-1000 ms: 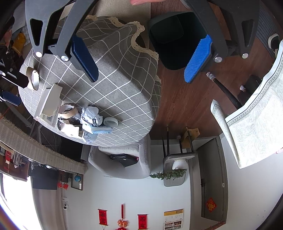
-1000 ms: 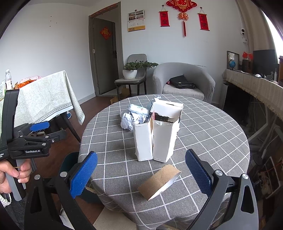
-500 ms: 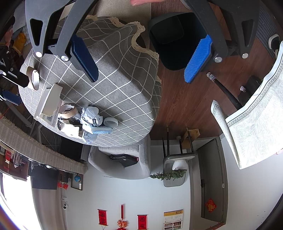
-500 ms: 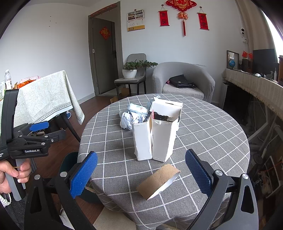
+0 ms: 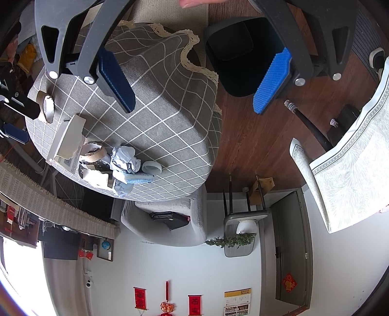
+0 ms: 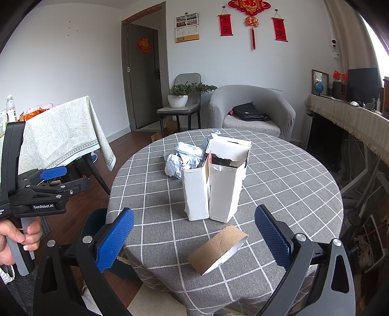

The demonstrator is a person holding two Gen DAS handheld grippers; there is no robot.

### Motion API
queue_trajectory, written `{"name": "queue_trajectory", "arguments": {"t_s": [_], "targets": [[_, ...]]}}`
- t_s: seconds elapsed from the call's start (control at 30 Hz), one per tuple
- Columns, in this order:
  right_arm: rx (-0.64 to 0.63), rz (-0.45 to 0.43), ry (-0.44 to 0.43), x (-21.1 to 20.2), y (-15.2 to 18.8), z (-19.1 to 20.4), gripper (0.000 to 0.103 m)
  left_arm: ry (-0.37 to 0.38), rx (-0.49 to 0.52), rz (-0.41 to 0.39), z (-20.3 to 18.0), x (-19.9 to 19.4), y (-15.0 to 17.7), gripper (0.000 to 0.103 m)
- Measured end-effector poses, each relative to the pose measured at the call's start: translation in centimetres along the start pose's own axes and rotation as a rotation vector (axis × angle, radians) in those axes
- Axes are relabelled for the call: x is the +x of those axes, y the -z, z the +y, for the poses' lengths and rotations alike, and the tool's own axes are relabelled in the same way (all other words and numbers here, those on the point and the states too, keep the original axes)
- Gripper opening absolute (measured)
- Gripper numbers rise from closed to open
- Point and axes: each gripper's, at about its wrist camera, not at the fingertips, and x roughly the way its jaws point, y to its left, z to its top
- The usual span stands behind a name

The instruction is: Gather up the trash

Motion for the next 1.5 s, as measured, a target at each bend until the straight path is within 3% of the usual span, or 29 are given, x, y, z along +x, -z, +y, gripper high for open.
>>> {"name": "queue_trajectory", "arguments": {"t_s": [0.6, 0.8, 0.93, 1.03, 1.1, 1.27, 1.5], "targets": [[-0.005, 0.011, 0.028, 0.3, 0.2, 0.1, 0.100, 0.002, 0.002, 0.002, -0.3, 0.2, 0.2, 0.099], [0.019, -0.017, 0.114, -0.4, 0.5, -0.6, 0.100, 0.015, -0.004, 0.012, -0.4, 0.3, 0.1, 0.098], [0.041, -0.005, 0.088, -0.4, 0.6, -0.9, 0.100, 0.027, 0.012, 0.006, -0.7, 0.0, 0.1, 0.096], [0.055, 0.033, 0.086, 0.3, 1.0, -1.1, 0.090, 0.047, 0.011, 0.013, -0.9, 0.1, 0.1, 0.095], [0.075, 0.063, 0.076, 0.8, 1.4, -1.2, 0.077, 0.063, 0.007, 0.018, -1.0, 0.2, 0.1, 0.095], [0.082, 0.121, 0.086, 2.0, 2.1, -0.7, 0.072, 0.082, 0.014, 0.010, -1.8, 0.2, -0.3, 0.095], [0.104, 0.181, 0.099, 3.2, 2.4, -1.1, 0.053, 0.113, 0.008, -0.001, -2.7, 0.3, -0.6, 0.094]]}}
